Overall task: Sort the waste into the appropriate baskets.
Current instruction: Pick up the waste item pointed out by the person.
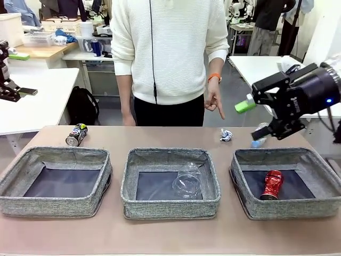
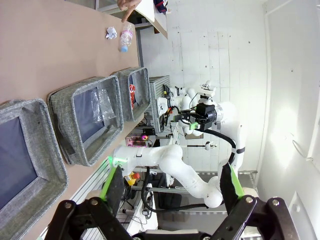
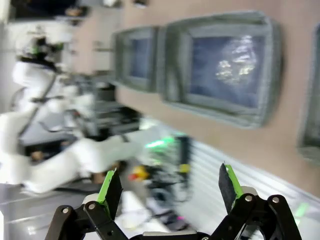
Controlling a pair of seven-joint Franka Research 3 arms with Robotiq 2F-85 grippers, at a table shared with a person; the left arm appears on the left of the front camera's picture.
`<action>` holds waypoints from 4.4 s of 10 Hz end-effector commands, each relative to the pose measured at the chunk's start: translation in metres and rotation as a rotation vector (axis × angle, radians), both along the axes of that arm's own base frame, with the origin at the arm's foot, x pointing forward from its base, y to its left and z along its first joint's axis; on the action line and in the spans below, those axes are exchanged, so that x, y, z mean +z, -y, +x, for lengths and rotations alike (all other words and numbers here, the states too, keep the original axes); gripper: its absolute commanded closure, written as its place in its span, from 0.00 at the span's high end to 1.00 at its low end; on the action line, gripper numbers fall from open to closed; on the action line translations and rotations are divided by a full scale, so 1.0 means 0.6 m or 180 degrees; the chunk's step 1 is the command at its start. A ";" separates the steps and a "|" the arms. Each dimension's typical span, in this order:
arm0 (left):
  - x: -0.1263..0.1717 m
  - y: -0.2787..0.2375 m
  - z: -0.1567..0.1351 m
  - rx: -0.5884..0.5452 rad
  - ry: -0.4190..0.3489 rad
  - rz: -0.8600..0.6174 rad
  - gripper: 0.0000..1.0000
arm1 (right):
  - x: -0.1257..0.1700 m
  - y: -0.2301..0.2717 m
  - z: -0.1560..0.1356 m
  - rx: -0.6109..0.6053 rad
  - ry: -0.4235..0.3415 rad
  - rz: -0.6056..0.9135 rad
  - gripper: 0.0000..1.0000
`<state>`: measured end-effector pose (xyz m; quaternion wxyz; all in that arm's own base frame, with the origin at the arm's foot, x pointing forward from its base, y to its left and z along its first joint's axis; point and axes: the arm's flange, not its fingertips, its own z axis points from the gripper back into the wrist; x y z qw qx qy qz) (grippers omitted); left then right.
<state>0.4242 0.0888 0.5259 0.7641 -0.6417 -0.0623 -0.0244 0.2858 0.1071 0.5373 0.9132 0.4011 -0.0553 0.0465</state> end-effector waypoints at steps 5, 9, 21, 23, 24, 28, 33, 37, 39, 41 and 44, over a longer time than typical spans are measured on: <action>0.002 -0.001 -0.004 -0.0037 0.0039 0.0004 1.00 | 0.036 0.058 -0.006 -0.3258 0.2903 -0.3863 1.00; 0.002 -0.001 -0.004 -0.0037 0.0039 0.0004 1.00 | 0.054 0.053 0.051 -0.0274 0.1673 -0.1716 1.00; 0.002 -0.001 -0.004 -0.0037 0.0039 0.0004 1.00 | -0.244 -0.013 0.354 -0.0144 0.1516 -0.2121 1.00; 0.002 -0.001 -0.004 -0.0037 0.0039 0.0004 1.00 | -0.290 -0.007 0.428 -0.0063 0.1466 -0.1945 1.00; 0.002 -0.001 -0.004 -0.0037 0.0039 0.0004 1.00 | -0.310 0.004 0.456 -0.0079 0.1478 -0.1958 1.00; 0.002 -0.001 -0.004 -0.0037 0.0039 0.0004 1.00 | -0.377 0.023 0.497 -0.0179 0.1664 -0.1884 1.00; 0.002 -0.001 -0.004 -0.0037 0.0039 0.0004 1.00 | -0.424 0.028 0.518 -0.0159 0.1707 -0.1824 1.00; 0.002 -0.001 -0.004 -0.0037 0.0039 0.0004 1.00 | -0.434 0.025 0.523 -0.0092 0.1695 -0.1799 1.00; 0.002 -0.001 -0.004 -0.0037 0.0039 0.0004 1.00 | -0.435 0.026 0.522 -0.0045 0.1669 -0.1775 0.40; 0.002 -0.001 -0.004 -0.0037 0.0039 0.0004 1.00 | -0.436 0.027 0.522 -0.0033 0.1675 -0.1739 0.35; 0.002 -0.001 -0.004 -0.0037 0.0039 0.0004 1.00 | -0.437 0.030 0.522 -0.0056 0.1710 -0.1703 0.00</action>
